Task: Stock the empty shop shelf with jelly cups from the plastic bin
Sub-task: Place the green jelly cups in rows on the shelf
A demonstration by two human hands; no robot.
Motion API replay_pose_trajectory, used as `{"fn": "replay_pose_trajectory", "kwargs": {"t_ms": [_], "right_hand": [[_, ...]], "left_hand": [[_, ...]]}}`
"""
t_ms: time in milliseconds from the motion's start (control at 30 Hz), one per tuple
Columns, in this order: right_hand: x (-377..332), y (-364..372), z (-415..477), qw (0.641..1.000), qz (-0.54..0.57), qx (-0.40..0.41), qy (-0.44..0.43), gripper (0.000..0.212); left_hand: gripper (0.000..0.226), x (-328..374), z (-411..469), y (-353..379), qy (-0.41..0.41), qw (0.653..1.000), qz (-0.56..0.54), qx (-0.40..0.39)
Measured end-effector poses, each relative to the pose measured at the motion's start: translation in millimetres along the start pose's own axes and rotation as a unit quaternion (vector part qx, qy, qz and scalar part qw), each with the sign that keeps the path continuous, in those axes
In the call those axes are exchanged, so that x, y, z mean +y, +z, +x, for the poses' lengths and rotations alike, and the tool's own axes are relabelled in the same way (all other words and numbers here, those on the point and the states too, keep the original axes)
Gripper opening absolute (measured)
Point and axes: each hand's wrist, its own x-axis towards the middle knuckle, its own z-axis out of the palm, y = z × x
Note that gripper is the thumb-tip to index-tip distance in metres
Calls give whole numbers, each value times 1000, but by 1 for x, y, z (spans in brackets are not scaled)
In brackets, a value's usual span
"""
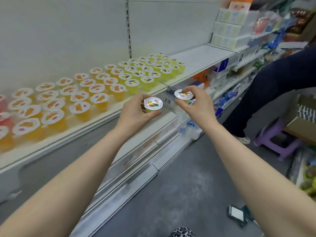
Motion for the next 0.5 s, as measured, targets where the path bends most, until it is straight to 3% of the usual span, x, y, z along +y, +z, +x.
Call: {"fn": "replay_pose_trajectory", "kwargs": {"t_ms": [233,500], "right_hand": [[72,1,97,999,20,-12,-27,34],[149,-16,218,996,36,-35,-72,36]], "left_hand": [[47,12,94,62,15,999,39,29],[49,41,196,134,-21,993,59,104]]}}
